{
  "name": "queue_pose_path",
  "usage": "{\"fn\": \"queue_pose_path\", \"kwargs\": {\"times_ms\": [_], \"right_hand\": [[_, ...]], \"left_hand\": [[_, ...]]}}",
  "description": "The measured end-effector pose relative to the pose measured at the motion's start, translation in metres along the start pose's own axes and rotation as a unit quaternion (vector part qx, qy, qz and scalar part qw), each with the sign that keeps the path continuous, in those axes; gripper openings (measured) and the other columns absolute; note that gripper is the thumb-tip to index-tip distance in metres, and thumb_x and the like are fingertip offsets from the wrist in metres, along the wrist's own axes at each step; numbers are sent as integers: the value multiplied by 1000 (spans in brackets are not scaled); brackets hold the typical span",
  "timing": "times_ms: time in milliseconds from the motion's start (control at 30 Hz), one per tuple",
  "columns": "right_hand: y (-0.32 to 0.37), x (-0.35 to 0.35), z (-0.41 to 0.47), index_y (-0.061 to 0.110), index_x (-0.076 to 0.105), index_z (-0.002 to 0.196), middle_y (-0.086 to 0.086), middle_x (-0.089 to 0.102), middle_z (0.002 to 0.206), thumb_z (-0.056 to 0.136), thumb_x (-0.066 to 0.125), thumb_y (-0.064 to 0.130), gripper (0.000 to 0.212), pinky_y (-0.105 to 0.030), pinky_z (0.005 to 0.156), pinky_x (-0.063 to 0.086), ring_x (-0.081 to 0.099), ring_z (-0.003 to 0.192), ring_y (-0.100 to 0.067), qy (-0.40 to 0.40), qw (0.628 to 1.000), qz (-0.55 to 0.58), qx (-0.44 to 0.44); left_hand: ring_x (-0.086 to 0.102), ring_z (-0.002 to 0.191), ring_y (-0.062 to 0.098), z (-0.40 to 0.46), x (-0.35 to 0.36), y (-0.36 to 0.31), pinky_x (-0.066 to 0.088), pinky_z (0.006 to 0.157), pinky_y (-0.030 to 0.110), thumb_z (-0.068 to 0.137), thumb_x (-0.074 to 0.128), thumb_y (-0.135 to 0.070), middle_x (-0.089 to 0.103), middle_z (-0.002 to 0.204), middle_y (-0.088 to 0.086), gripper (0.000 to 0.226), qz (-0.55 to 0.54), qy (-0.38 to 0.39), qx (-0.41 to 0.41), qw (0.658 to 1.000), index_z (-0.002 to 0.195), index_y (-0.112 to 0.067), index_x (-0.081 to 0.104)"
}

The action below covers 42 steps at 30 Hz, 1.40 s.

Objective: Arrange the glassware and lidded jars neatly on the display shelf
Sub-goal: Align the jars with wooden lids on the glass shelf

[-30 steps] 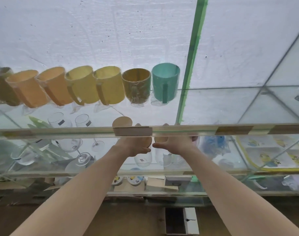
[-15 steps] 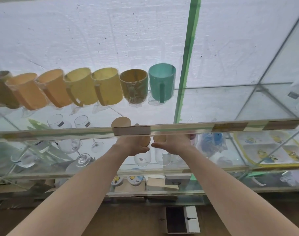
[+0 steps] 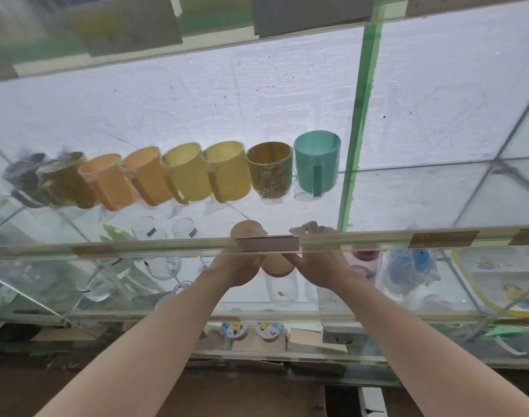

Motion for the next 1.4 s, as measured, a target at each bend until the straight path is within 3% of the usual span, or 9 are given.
{"fn": "queue_pose_path", "kwargs": {"times_ms": [100, 233, 333, 467, 567, 833, 1067, 1133, 1400], "right_hand": [[15, 8, 1, 29, 59, 117, -4, 58, 116, 86, 29, 73, 62, -41, 87, 46, 58, 103, -30, 24, 1000, 12, -10], [26, 21, 10, 31, 50, 108, -2, 54, 112, 88, 43, 65, 40, -43, 89, 49, 58, 102, -29, 74, 996, 4, -48], [27, 33, 13, 30, 50, 127, 2, 55, 124, 86, 48, 73, 59, -41, 97, 46, 55, 114, -24, 144, 988, 1, -49], [21, 44, 18, 31, 40, 135, 1, 50, 129, 77, 66, 70, 75, -41, 105, 39, 46, 122, -24, 128, 992, -5, -12], [22, 45, 24, 32, 45, 124, 8, 48, 120, 71, 74, 66, 69, -40, 102, 40, 47, 115, -19, 130, 991, 11, 2], [31, 43, 31, 31, 46, 105, 14, 45, 107, 74, 76, 53, 48, -37, 92, 44, 40, 106, -14, 144, 989, -9, -27], [35, 33, 35, 28, 52, 113, 9, 48, 112, 76, 79, 43, 49, -36, 96, 43, 41, 110, -14, 150, 988, 3, -22], [37, 32, 35, 27, 53, 116, 9, 49, 115, 76, 80, 43, 52, -35, 97, 42, 42, 112, -15, 151, 988, -1, -27], [30, 32, 31, 30, 47, 122, 20, 34, 102, 72, 83, 39, 63, -36, 101, 43, 39, 109, -13, 156, 986, 50, 1]], "left_hand": [[44, 96, 17, -3, -7, 19, 37, 84, 28, 99, 47, -25, 45, 106, -3, 23, -21, -61, -26, 998, 117, -33, 37], [50, 114, 29, -2, -15, 28, 49, 94, 43, 95, 52, -33, 45, 126, 6, 37, 4, -43, -45, 998, 128, -28, 37], [59, 95, 38, 4, -17, 24, 54, 77, 52, 84, 59, -21, 56, 113, 18, 32, -14, -95, 5, 995, 107, -27, 37], [44, 120, 36, 26, -7, 43, 46, 94, 47, 92, 51, -26, 39, 139, 16, 49, 59, -25, -39, 997, 138, -21, 35], [46, 124, 38, 40, 4, 59, 46, 99, 45, 92, 60, -23, 30, 144, 18, 70, 36, -4, -68, 997, 150, -11, 24], [64, 93, 32, 55, 11, 75, 55, 75, 42, 82, 69, -14, 46, 123, 11, 65, -61, -67, -76, 993, 138, -13, 36], [55, 108, 17, 42, 11, 89, 52, 76, 37, 62, 79, -50, 39, 125, -10, 79, -40, 32, -28, 998, 130, -38, 41], [52, 110, 16, 34, 13, 89, 56, 78, 43, 60, 76, -48, 38, 122, -11, 67, -56, 52, 2, 997, 120, -44, 45], [57, 97, 24, 16, 16, 91, 59, 72, 40, 54, 86, -41, 42, 113, -10, 79, -135, 38, -16, 990, 114, -42, 34]]}}
Point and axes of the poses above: each hand's wrist, its own z-axis towards the middle knuckle, its own x-axis out of the palm, y = z × x, the point moved 3 cm from there along z, towards the middle knuckle
